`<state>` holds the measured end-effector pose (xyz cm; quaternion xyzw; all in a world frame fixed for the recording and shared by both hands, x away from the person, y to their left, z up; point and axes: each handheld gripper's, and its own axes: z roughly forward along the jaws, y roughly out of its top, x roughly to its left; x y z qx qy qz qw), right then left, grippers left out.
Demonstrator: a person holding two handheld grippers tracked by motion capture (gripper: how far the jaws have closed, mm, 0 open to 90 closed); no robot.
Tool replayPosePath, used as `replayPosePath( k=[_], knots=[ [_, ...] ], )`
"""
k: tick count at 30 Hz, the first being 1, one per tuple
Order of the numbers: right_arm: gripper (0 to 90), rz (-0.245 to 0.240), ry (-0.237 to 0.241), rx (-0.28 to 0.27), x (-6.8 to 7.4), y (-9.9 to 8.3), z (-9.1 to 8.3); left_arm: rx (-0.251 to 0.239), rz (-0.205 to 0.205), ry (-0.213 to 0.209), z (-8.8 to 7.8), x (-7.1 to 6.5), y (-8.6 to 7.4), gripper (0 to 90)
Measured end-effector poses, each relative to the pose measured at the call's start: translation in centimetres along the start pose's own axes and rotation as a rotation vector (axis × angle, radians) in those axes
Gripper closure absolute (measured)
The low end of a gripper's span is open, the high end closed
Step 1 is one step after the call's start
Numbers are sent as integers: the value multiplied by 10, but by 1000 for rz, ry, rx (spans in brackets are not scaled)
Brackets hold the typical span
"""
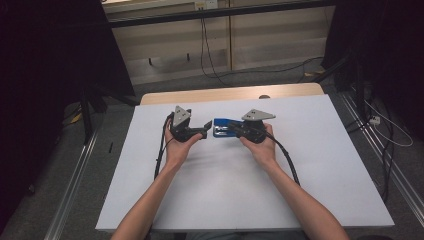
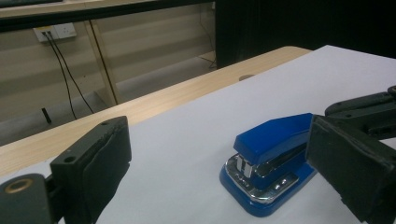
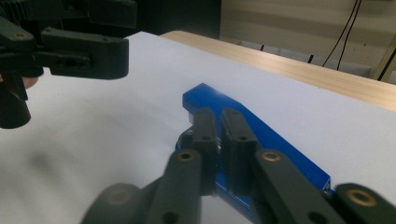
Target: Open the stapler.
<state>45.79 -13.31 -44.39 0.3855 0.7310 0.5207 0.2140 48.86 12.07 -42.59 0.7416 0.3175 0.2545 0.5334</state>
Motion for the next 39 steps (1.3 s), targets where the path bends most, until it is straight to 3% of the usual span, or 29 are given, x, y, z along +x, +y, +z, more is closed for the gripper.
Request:
replayPosePath(
  k=[5,15,18,19,22,24,26,28,30,33,35,39],
  knots=[
    [900,-4,19,11,3,0,6,12,-10,-6,2,2,-4,63],
    [900,-20,7,72,7,-5,19,37,7,-13,5,0,-8,99],
    [900,-22,13,82,10,-4,23,33,-3,-5,4,0,-8,179],
    [900,-25,10,87,12,-2,24,25,2,-22,4,1,-7,327],
    [900,-28,3,92,11,-2,26,27,-9,-45,4,1,-9,387],
    [900,-40,-2,101,11,-2,28,28,0,-51,4,0,-10,498],
    [900,-48,-3,111,11,-2,29,26,-26,-72,6,-1,-11,551],
    [900,-57,-2,125,12,-3,31,35,-17,-72,8,-2,-12,618],
    [900,-62,-3,135,12,-5,32,43,-24,-86,8,-2,-14,748],
    [900,-66,-6,142,11,-6,34,48,-32,-97,9,-3,-14,816],
    [900,-70,-4,152,10,-7,35,55,-8,-110,11,-5,-15,858],
    [900,-82,-2,165,11,-5,35,79,-9,-115,15,-6,-19,900]
  ],
)
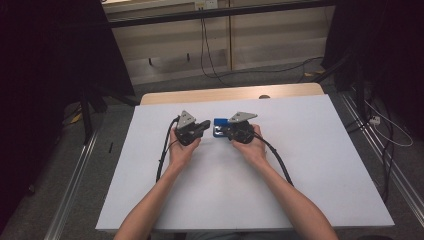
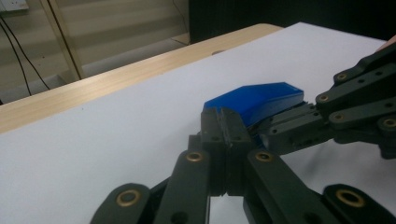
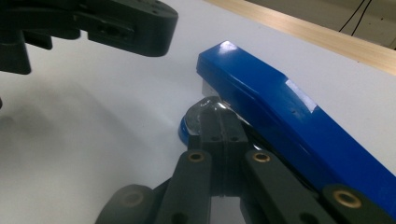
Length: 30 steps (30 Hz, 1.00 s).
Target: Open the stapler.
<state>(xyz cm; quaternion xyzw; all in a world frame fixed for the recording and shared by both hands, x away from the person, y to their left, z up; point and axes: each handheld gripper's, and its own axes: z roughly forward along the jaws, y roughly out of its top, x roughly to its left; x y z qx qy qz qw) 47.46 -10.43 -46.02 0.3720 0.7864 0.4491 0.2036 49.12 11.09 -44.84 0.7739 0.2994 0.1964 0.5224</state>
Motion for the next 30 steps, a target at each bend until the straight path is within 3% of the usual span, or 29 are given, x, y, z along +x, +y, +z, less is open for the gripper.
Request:
replayPosePath(
  k=[6,8,14,18,30],
  knots=[
    [900,-4,-8,30,0,2,4,47,18,15,4,1,-4,900],
    [900,-6,-7,34,1,3,5,55,3,11,7,2,-7,900],
    [900,2,-21,44,2,2,7,73,12,12,9,0,-6,900],
    [900,7,-29,45,-1,2,6,96,-13,0,14,2,-5,900],
    [900,-2,-30,48,-2,2,5,132,31,11,24,-3,-2,900]
  ],
)
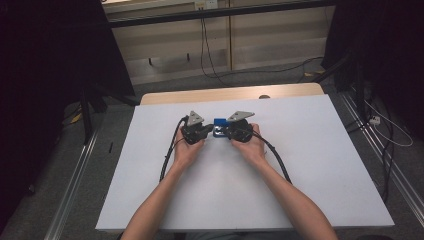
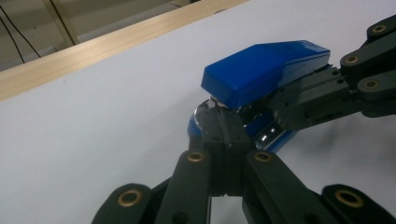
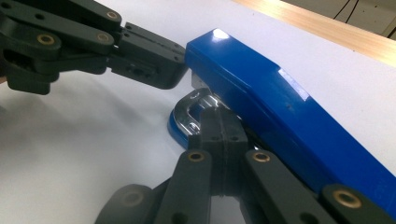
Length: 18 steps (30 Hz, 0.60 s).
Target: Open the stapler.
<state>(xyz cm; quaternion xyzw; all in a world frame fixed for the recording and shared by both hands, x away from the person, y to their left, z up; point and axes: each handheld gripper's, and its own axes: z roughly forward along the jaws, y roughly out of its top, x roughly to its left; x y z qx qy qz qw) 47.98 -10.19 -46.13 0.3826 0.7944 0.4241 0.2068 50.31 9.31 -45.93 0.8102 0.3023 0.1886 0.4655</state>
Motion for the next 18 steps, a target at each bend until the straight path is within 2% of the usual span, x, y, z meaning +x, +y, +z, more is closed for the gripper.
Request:
replayPosePath(
  k=[4,6,18],
  knots=[
    [900,6,-1,-6,0,-1,1,0,-18,-11,1,2,0,900],
    [900,5,0,-8,0,-1,1,5,-8,0,2,2,0,900],
    [900,-5,-8,-11,0,-1,1,4,-15,7,5,4,2,900]
  ],
)
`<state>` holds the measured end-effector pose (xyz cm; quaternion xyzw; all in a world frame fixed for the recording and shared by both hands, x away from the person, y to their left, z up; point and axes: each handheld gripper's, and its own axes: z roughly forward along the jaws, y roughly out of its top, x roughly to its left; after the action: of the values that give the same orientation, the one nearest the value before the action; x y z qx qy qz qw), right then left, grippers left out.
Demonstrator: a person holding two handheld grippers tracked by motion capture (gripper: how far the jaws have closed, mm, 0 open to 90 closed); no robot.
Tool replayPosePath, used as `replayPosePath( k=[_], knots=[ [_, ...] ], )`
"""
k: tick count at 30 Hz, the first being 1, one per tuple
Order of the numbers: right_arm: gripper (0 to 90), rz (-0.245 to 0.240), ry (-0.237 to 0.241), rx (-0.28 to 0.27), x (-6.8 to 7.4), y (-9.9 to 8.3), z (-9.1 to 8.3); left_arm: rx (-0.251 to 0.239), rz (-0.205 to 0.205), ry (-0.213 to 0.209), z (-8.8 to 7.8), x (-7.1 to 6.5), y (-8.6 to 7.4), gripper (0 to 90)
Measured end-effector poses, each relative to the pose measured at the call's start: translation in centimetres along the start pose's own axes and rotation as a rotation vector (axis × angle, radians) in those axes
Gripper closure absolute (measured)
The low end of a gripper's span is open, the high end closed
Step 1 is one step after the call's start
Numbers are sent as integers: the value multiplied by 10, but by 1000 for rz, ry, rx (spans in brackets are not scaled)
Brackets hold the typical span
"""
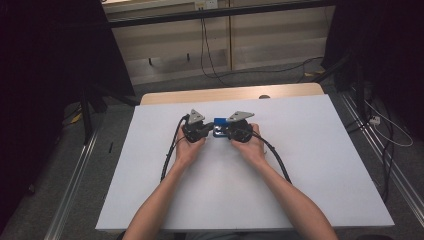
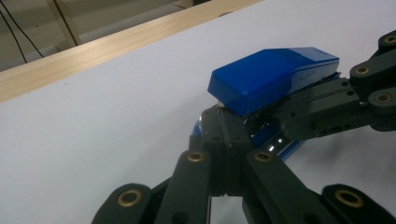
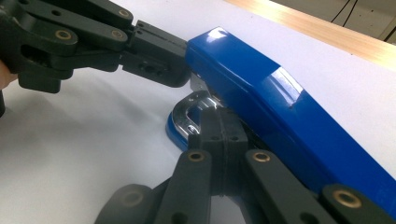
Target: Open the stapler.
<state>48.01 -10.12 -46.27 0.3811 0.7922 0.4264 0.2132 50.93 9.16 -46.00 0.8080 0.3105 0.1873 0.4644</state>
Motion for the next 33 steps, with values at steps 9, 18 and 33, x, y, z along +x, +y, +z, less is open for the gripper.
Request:
replayPosePath(
  k=[9,18,33],
  knots=[
    [900,3,-4,-2,0,0,0,-7,0,2,1,1,2,900],
    [900,3,-9,-2,0,0,0,-33,-2,1,-3,-1,8,900],
    [900,-9,-22,-3,2,0,0,-66,-8,0,-6,-3,13,900]
  ],
)
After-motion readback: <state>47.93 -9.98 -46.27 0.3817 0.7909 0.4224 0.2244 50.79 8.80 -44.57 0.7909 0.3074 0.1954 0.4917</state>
